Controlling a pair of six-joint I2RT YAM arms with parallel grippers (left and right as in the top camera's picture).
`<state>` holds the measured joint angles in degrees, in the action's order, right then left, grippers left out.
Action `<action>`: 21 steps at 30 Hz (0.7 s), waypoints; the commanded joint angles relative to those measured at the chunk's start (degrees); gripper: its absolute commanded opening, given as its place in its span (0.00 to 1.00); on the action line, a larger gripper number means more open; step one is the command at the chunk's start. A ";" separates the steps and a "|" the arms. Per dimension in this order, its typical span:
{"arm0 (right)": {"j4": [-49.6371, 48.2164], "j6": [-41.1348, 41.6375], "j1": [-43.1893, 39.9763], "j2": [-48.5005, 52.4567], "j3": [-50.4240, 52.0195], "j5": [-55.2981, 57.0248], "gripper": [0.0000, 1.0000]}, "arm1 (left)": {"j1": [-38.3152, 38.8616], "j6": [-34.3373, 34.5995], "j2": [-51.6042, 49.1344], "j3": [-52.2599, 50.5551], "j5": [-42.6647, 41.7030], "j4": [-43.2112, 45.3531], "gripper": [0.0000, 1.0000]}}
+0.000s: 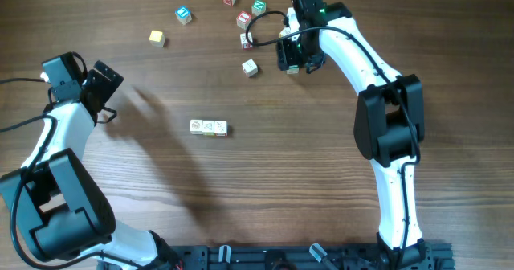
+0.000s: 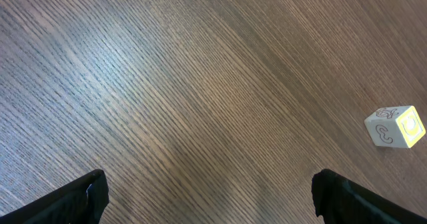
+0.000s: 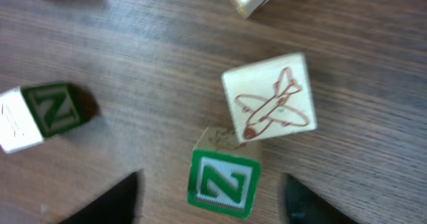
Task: Form a horizontal line
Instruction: 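Raise the right arm and reach toward the block cluster, then grasp the green-lettered Z block with the right gripper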
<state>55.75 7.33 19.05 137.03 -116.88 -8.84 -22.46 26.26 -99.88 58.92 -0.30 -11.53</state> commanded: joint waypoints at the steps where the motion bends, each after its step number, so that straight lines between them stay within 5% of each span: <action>1: 0.52 0.35 0.07 1.53 -0.74 1.81 0.45 | -0.22 -0.09 -0.42 0.50 0.37 0.13 1.00; 5: -0.09 0.33 0.07 1.53 1.36 1.81 0.47 | -0.22 -0.09 -0.42 0.50 0.39 0.13 1.00; 21: 1.29 0.33 0.07 0.39 2.03 1.81 0.26 | -0.22 -0.09 -0.42 0.50 0.37 0.13 1.00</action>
<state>55.96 7.70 19.03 137.05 -115.48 -7.64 -22.46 26.26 -99.88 58.92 -0.30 -11.55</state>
